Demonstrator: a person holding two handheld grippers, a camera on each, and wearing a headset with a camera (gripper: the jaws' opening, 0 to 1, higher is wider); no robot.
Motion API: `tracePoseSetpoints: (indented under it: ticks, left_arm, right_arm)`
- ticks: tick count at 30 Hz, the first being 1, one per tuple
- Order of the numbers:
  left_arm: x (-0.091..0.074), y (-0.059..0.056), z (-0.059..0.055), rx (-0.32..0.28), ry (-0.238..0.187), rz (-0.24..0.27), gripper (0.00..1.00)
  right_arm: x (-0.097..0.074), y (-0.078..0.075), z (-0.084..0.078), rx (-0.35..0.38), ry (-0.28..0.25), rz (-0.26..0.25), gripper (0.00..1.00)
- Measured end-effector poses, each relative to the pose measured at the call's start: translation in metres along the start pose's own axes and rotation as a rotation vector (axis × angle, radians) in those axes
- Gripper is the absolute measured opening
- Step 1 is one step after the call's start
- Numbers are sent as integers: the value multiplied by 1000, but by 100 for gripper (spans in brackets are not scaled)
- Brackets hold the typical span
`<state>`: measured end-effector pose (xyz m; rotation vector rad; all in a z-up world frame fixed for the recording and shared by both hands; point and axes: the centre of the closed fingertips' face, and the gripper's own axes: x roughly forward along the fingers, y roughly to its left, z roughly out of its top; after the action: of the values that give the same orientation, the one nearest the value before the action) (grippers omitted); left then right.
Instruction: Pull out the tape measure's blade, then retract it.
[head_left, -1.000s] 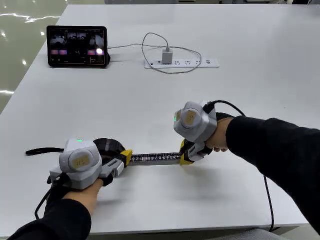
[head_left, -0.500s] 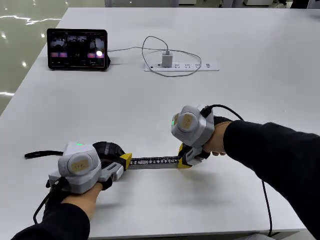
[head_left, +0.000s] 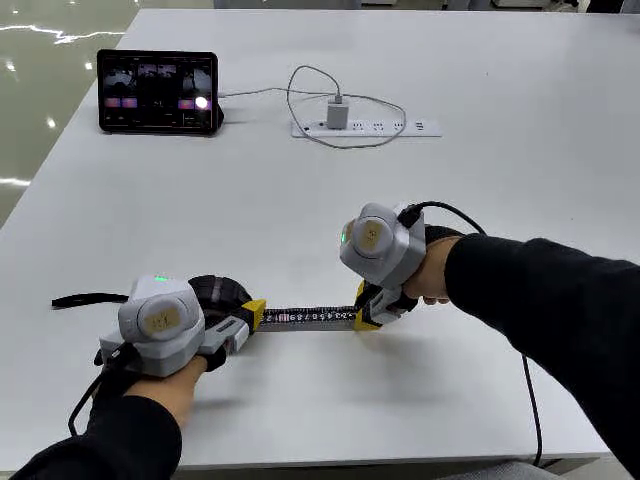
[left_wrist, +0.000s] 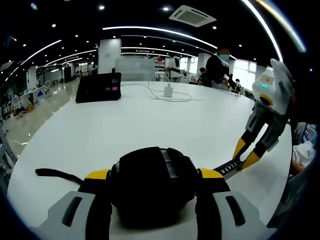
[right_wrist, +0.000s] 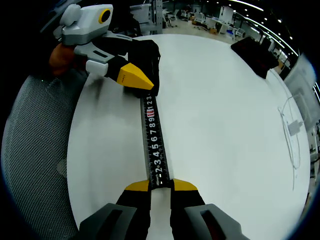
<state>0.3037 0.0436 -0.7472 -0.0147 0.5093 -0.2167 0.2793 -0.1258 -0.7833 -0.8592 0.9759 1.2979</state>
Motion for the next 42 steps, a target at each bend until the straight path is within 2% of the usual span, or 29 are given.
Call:
tracePoseSetpoints:
  ticks: [5,15,42]
  left_arm:
    - [-1,0,0,2,0,-3,63]
    - [0,0,0,1,-4,1,64]
    - [0,1,0,-2,-1,-2,64]
  right_arm:
    - [0,0,2,21,0,10,10]
    - [2,1,4,22,-4,-3,10]
    - [9,0,20,25,-25,16,10]
